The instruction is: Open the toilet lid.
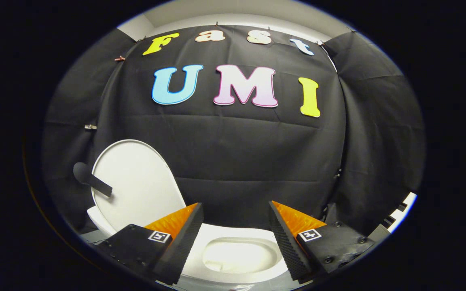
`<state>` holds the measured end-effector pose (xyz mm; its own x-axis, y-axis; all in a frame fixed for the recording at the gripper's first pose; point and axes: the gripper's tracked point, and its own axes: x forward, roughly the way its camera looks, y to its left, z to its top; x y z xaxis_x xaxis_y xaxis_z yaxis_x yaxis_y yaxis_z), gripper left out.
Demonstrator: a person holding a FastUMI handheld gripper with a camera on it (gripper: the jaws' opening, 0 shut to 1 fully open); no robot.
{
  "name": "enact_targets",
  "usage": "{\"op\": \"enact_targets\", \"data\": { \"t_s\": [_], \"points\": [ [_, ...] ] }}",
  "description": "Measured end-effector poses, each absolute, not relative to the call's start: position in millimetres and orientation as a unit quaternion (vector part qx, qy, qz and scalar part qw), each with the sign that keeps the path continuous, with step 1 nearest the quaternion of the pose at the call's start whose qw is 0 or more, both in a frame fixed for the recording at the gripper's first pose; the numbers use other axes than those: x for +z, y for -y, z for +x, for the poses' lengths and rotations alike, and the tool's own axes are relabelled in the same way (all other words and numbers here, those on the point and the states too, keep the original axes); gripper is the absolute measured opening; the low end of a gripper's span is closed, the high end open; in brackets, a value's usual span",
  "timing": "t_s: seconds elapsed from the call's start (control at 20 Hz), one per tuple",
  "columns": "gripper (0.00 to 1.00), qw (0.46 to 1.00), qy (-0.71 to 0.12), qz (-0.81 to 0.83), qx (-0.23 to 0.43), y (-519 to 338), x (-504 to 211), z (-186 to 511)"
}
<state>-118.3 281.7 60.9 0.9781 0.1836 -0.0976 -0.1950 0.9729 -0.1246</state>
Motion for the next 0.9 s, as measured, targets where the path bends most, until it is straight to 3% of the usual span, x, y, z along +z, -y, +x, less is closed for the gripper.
{"op": "enact_targets", "data": {
  "t_s": [0.9],
  "points": [
    [0.99,0.992,-0.072,-0.048,0.092,-251,32,-111]
  ]
}}
